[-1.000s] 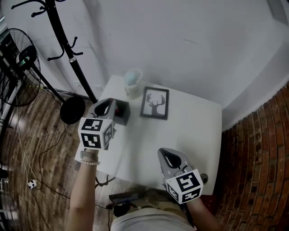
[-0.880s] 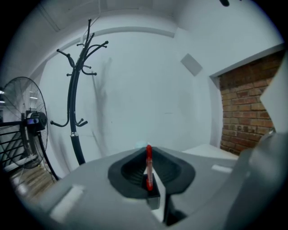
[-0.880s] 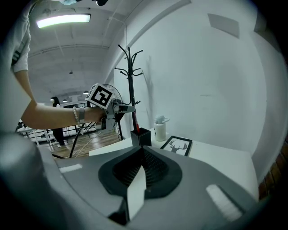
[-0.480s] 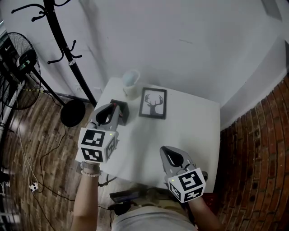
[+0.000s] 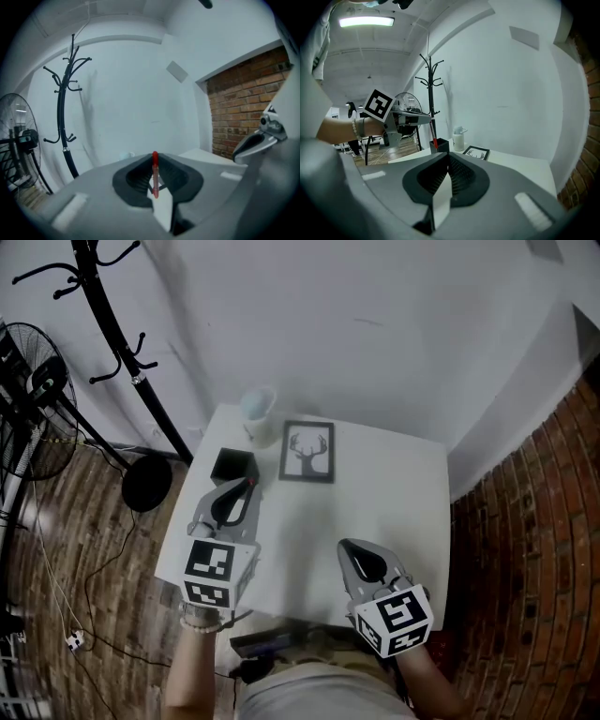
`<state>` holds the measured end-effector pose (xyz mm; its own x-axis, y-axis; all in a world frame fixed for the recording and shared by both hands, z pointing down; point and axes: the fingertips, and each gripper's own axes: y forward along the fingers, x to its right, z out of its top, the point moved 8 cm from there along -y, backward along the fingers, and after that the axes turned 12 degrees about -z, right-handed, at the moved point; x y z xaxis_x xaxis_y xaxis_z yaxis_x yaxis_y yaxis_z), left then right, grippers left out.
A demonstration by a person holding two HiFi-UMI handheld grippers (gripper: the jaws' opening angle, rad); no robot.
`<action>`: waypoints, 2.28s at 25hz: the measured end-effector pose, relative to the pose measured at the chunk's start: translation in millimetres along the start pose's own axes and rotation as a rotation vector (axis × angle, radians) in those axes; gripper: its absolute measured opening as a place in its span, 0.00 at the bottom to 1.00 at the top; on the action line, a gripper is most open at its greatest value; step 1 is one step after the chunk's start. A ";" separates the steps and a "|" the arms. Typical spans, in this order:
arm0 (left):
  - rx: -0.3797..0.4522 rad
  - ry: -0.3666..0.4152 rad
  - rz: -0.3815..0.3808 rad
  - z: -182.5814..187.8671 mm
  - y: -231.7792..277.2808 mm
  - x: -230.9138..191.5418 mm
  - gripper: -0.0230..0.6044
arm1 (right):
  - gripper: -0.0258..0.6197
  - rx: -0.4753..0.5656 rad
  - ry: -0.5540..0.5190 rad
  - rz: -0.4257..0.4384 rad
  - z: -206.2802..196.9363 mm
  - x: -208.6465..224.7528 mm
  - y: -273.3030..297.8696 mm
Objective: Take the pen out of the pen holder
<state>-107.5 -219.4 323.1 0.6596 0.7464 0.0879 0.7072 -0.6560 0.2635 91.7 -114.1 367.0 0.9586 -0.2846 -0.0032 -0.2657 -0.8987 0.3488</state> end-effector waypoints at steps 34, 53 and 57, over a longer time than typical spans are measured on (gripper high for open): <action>-0.030 -0.031 -0.211 -21.2 -7.5 78.8 0.09 | 0.05 0.017 0.022 -0.096 -4.3 20.6 -29.4; -0.026 -0.038 -0.188 -19.1 -8.2 77.6 0.09 | 0.05 0.021 0.002 -0.077 -0.6 22.8 -26.2; -0.020 -0.036 -0.181 -16.7 -9.3 77.4 0.09 | 0.05 0.029 -0.004 -0.075 1.2 22.9 -26.3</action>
<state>-67.3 -153.6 343.6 0.5307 0.8476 0.0024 0.8106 -0.5084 0.2906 120.5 -97.4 356.7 0.9755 -0.2178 -0.0320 -0.1964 -0.9268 0.3202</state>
